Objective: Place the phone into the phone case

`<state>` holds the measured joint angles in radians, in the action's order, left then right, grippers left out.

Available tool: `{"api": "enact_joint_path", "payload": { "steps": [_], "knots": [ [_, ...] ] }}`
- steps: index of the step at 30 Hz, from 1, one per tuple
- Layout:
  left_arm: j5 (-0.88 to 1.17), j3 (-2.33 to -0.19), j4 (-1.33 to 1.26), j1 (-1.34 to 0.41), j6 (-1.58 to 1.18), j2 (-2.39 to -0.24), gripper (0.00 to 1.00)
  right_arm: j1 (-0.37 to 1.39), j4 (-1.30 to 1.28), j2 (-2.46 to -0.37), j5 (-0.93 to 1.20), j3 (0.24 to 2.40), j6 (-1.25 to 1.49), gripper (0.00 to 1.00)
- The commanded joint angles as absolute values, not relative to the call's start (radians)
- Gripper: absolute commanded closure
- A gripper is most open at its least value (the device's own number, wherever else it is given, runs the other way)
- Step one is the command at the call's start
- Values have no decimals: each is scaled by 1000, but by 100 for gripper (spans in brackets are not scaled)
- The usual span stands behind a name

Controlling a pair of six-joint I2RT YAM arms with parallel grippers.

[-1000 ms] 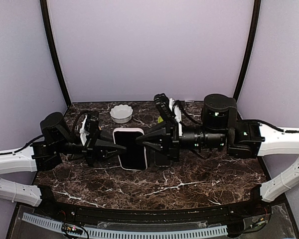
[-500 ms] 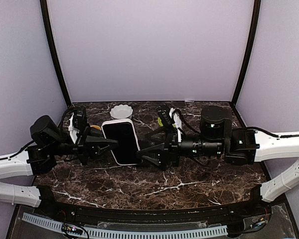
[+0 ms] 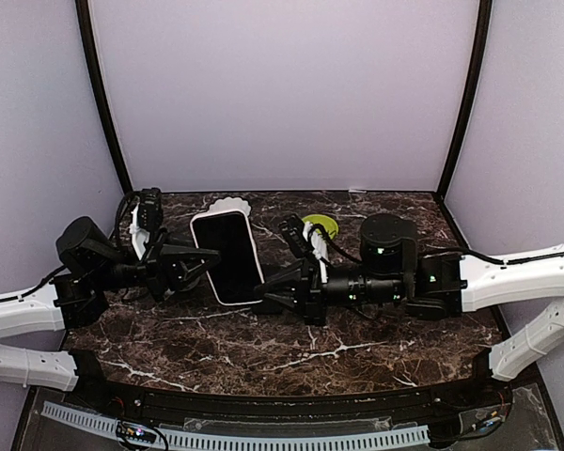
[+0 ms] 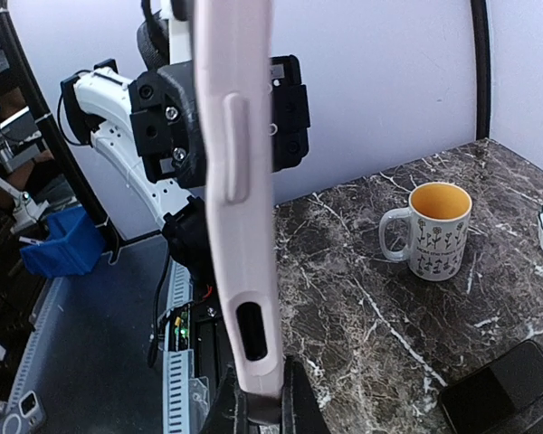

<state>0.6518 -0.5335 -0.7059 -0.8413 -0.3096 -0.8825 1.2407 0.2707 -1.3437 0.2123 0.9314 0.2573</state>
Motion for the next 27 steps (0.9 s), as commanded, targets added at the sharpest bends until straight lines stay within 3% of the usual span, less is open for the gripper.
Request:
{"api": "enact_joint_path", "payload": {
  "steps": [1, 2, 3, 4, 5, 12, 19, 23, 27],
  "knots": [
    [669, -540, -813, -840, -297, -857, 100, 1233, 321, -1344, 245, 948, 263, 100],
    [669, -541, -812, -840, -296, -856, 100, 1232, 324, -1338, 239, 943, 265, 100],
    [670, -540, -812, -840, -295, -853, 100, 1232, 324, -1333, 225, 937, 271, 81],
    [669, -540, -812, -840, -295, -852, 100, 1232, 323, -1329, 211, 930, 277, 52],
    [673, -541, -810, -839, -294, -850, 100, 1232, 322, -1326, 213, 921, 279, 40],
    [694, -553, -775, -839, -259, -855, 100, 1232, 346, -1323, 253, 930, 284, 27],
    [735, -568, -731, -838, -220, -879, 100, 1231, 289, -1332, 230, 1053, 190, 36],
    [737, -568, -729, -839, -217, -879, 100, 1232, 243, -1385, 238, 1121, 178, 57],
    [742, -569, -725, -840, -215, -884, 100, 1230, 254, -1396, 268, 1129, 182, 92]
  ]
}}
